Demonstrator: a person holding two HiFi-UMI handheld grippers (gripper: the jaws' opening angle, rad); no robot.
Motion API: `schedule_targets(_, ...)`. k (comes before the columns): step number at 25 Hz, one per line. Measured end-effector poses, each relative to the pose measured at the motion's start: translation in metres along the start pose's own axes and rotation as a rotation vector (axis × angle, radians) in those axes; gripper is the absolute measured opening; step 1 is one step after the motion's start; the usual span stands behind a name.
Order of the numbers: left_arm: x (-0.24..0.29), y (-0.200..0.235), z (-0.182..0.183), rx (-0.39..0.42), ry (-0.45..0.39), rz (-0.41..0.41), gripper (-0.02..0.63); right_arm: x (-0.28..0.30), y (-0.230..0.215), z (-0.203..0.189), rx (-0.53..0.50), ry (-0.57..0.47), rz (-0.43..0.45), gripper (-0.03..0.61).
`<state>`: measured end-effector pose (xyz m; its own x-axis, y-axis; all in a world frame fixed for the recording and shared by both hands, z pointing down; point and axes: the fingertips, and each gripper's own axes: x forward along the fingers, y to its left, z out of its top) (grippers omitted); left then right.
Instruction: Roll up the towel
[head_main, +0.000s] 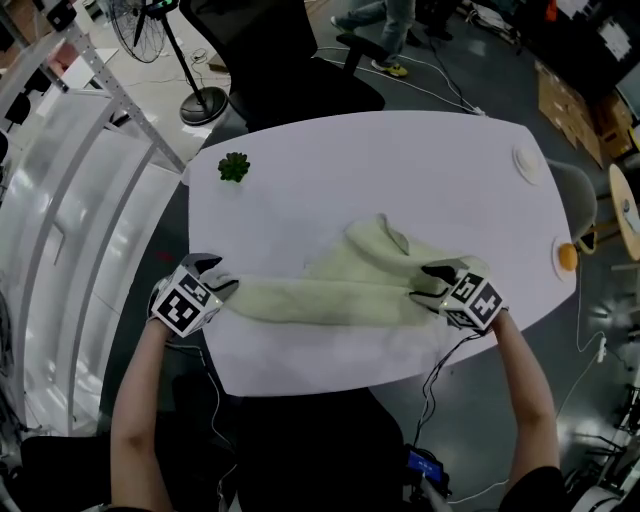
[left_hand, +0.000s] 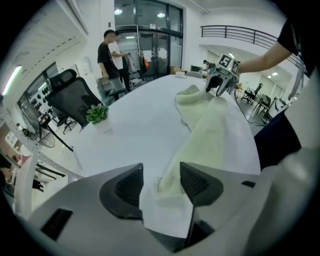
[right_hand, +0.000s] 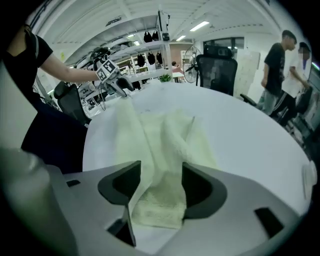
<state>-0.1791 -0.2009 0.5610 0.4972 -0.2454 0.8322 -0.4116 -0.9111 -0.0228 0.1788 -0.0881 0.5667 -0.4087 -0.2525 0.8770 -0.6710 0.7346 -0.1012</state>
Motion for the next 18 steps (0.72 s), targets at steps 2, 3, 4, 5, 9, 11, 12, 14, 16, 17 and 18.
schedule_targets(2,-0.018,-0.011,0.004,0.044,-0.047,-0.002,0.262,-0.013,0.009,0.002,-0.035,-0.017,-0.021,0.288)
schedule_targets(3,-0.024,-0.023,0.004,0.082,-0.064,-0.014,0.262,-0.017,0.019,0.003,-0.068,-0.023,-0.028,0.288)
schedule_targets(4,-0.029,-0.039,0.002,0.129,-0.075,-0.036,0.262,-0.021,0.031,0.003,-0.106,-0.024,-0.03,0.288)
schedule_targets(5,-0.031,-0.057,0.0,0.181,-0.075,-0.063,0.262,-0.022,0.044,0.002,-0.145,-0.02,-0.026,0.288)
schedule_targets(9,-0.01,-0.115,-0.015,0.348,-0.022,-0.122,0.274,-0.003,0.089,-0.011,-0.272,0.032,-0.012,0.288)
schedule_targets(11,0.01,-0.122,-0.021,0.405,0.014,-0.106,0.276,0.014,0.101,-0.021,-0.326,0.078,-0.015,0.288)
schedule_targets(12,0.019,-0.123,-0.025,0.436,0.034,-0.096,0.276,0.023,0.105,-0.025,-0.354,0.1,-0.023,0.287)
schedule_targets(14,0.03,-0.119,-0.027,0.485,0.06,-0.079,0.274,0.035,0.104,-0.03,-0.398,0.128,-0.06,0.267)
schedule_targets(16,0.033,-0.111,-0.024,0.51,0.065,-0.041,0.177,0.04,0.097,-0.032,-0.421,0.139,-0.118,0.186)
schedule_targets(17,0.033,-0.107,-0.023,0.527,0.069,-0.025,0.114,0.041,0.093,-0.031,-0.43,0.143,-0.147,0.135)
schedule_targets(18,0.033,-0.105,-0.023,0.548,0.077,-0.022,0.105,0.041,0.09,-0.031,-0.437,0.148,-0.169,0.082)
